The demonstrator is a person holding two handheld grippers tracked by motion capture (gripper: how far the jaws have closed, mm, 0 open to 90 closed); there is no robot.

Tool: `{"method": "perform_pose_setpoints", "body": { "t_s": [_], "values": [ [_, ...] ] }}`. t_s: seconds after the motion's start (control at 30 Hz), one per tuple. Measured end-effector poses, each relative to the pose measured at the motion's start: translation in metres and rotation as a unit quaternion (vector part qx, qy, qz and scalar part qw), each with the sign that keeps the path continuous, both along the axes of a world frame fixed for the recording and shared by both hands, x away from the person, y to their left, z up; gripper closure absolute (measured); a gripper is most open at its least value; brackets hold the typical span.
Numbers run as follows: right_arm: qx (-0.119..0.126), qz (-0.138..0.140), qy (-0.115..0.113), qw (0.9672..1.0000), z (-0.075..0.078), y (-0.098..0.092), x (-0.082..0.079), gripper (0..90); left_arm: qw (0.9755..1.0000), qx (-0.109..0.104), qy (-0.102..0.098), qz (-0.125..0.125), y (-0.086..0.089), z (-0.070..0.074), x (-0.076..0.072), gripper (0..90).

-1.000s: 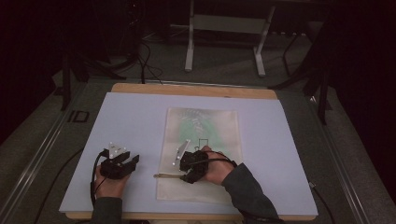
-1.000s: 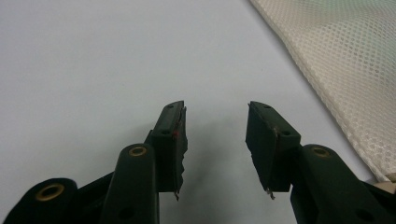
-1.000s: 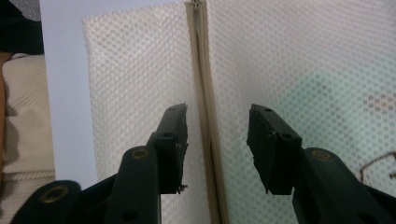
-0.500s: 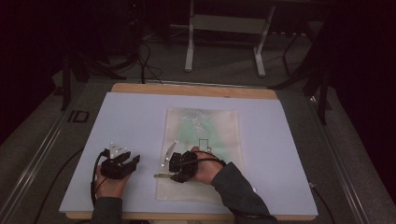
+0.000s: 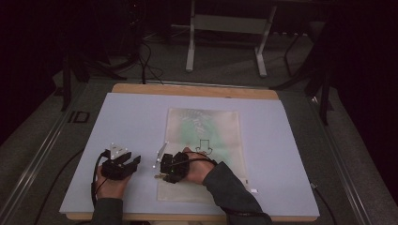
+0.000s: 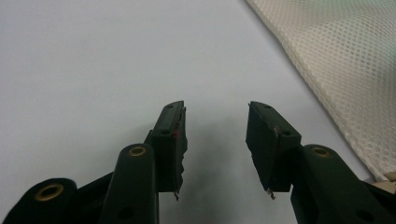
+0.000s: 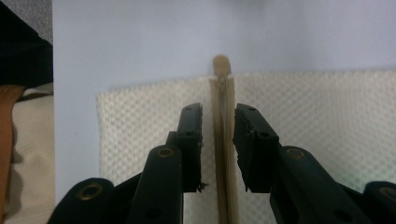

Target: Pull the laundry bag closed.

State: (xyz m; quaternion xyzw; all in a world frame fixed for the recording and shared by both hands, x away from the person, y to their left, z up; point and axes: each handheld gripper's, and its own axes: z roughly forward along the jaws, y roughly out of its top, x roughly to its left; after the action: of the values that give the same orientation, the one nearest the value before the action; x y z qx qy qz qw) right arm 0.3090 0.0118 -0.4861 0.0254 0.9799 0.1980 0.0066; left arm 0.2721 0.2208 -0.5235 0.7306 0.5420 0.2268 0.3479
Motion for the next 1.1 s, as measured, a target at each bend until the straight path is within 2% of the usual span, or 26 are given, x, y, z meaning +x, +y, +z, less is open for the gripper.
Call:
{"method": "perform_pose_setpoints", "body": {
  "t_s": [0.3,0.77,0.9,0.97,1.1],
  "values": [
    [0.001,0.008,-0.001,1.0,-0.003,0.016,0.001,73.6,1.0,0.0,-0.001,0.0,0.0,0.0,0.001,56.7],
    [-0.024,0.0,0.006,0.9997,-0.012,0.044,0.005,74.3,1.0,-0.005,-0.002,0.005,0.002,-0.001,0.001,56.5],
    [-0.032,-0.003,0.002,0.9995,-0.014,0.048,0.007,74.7,1.0,-0.004,-0.003,0.004,0.002,0.0,0.002,56.5],
    [-0.045,0.004,-0.008,0.9989,-0.017,0.053,0.006,74.7,1.0,-0.002,-0.001,0.003,0.003,0.0,0.002,56.5],
    [-0.054,0.004,-0.007,0.9985,-0.018,0.055,0.006,76.7,1.0,-0.003,-0.001,0.004,0.003,-0.001,0.002,56.5]
  ]
}}
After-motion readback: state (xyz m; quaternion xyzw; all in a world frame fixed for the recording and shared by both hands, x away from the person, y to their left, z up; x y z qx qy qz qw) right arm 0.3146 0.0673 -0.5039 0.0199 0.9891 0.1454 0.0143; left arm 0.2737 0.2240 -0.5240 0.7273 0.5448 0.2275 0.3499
